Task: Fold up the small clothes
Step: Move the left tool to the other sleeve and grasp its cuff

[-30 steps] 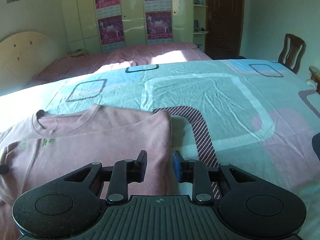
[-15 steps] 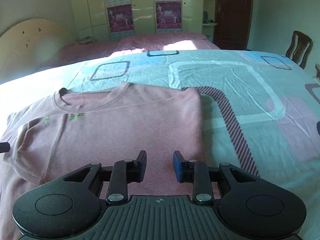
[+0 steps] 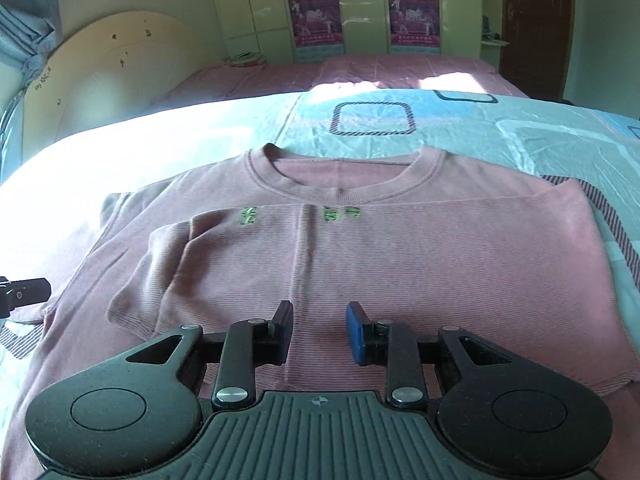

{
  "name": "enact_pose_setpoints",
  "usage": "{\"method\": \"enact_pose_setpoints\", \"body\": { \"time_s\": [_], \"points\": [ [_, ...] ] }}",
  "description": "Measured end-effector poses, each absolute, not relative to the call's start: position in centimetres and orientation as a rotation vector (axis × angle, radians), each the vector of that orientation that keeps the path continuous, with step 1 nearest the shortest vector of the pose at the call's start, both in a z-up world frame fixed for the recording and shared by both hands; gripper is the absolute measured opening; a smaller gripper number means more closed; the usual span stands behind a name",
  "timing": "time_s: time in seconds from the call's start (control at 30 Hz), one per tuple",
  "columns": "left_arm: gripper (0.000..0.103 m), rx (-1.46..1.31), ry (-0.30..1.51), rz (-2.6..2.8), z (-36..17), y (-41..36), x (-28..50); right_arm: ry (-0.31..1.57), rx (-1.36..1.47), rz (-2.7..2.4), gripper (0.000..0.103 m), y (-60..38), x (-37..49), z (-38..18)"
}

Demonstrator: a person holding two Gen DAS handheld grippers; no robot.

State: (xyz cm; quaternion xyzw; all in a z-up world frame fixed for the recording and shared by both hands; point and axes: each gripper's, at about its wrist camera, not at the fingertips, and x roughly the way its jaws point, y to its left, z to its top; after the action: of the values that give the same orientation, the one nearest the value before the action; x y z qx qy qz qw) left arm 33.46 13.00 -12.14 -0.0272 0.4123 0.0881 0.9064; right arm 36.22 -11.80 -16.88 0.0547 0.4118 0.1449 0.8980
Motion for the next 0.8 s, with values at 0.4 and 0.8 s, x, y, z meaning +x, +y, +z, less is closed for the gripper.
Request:
{"method": "enact_pose_setpoints", "body": {
  "time_s": [0.4, 0.8],
  "points": [
    [0.09, -0.229, 0.875, 0.42, -12.8, 26.6, 29.0, 0.816, 0.049, 0.325, 0.051, -6.3, 35.4, -16.2],
    [0.087, -0.522, 0.805, 0.644, -15.2, 39.3, 27.9, 0.816, 0.075, 0.356, 0.051, -2.7, 36.0, -15.7]
  ]
}}
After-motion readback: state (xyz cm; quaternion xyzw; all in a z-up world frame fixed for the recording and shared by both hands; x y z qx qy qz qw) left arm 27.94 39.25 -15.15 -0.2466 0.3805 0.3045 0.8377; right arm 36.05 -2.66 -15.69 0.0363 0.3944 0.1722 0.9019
